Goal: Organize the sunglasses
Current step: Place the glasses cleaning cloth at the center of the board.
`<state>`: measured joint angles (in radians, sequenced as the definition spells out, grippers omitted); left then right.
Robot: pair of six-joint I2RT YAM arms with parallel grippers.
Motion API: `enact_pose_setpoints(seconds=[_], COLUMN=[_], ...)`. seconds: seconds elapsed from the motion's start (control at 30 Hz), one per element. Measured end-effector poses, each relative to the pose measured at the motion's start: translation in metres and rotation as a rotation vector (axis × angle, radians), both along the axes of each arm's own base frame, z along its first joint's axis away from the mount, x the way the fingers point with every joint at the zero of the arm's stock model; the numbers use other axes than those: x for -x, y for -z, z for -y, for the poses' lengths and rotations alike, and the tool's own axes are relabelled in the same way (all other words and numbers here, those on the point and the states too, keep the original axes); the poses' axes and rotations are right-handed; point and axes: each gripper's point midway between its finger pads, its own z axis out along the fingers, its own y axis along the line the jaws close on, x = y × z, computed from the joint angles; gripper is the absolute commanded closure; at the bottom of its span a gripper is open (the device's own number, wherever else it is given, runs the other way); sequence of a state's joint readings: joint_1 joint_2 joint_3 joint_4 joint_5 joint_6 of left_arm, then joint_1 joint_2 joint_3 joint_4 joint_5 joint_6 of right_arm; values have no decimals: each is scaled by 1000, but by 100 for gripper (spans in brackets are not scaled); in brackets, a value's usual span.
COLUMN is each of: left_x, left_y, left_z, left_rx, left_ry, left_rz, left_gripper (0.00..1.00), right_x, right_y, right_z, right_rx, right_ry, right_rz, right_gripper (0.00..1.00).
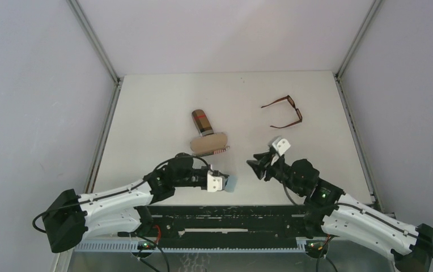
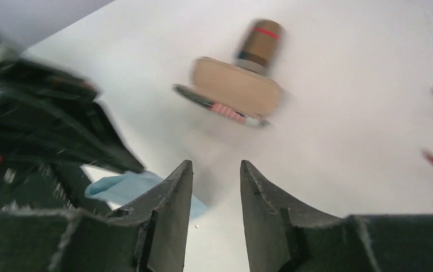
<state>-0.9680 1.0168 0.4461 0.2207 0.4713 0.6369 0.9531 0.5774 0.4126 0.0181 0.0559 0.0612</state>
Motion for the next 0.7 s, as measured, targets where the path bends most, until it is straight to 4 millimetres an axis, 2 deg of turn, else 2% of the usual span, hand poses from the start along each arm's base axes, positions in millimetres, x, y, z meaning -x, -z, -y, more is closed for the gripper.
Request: enact_pose_setpoints(seconds=[0.13, 0.23, 0.37, 0.43, 0.63, 0.7], left_x=[-20, -34, -52, -57, -64, -66], left_y=[-10, -23, -30, -18, 39, 51], left_z=[-2, -2, 13, 24, 49, 58], left_rx=[7, 29, 7, -41, -230, -269], left_ry=[-152, -265, -355, -361, -352, -337], left_rz=[-65, -126, -221, -267, -392, -420], left_gripper=[100, 100, 100, 100, 100, 100], right_x=[-34, -48, -52, -51, -44, -42], right_y=[16, 28, 43, 49, 57, 58], right_z=[51, 83, 106, 107, 105, 105], right_rx=[-82, -143, -190, -195, -201, -206], right_ry=[379, 566, 695, 707, 704, 706], right_rz=[-202, -310, -414, -451, -513, -521], right_gripper=[64, 64, 64, 64, 64, 64])
